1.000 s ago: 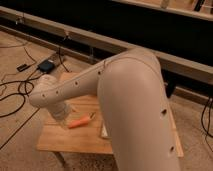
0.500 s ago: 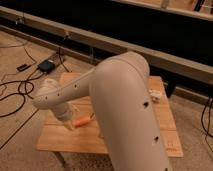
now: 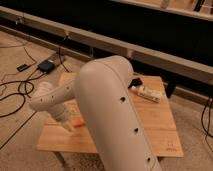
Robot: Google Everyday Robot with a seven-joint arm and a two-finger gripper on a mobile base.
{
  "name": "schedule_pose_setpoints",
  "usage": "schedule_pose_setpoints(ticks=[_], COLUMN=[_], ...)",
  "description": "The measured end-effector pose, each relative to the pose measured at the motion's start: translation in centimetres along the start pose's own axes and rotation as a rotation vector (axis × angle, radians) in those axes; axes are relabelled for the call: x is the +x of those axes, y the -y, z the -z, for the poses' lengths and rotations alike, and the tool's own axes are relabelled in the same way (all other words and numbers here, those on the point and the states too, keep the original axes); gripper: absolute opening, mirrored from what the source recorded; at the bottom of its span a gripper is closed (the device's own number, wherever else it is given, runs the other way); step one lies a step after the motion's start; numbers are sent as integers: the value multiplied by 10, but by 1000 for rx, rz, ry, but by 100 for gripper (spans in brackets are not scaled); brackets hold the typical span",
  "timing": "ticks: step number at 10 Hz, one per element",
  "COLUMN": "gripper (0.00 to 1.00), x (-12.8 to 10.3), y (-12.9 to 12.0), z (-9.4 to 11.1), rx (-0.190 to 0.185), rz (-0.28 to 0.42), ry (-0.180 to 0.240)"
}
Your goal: Drag the pepper across the table
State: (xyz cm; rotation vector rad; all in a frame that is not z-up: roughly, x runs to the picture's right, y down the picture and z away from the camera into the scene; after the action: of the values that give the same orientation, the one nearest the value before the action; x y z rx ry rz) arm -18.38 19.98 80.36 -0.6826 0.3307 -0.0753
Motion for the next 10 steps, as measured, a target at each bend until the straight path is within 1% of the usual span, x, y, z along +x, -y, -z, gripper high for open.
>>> schedule_pose_setpoints(ticks=[4, 7, 10], gripper=[65, 65, 65], x=[-15, -21, -27], y=[-5, 1, 8], z=[-18, -26, -28], rx=[-6, 5, 21], rz=[27, 34, 49], ry=[-27, -43, -51])
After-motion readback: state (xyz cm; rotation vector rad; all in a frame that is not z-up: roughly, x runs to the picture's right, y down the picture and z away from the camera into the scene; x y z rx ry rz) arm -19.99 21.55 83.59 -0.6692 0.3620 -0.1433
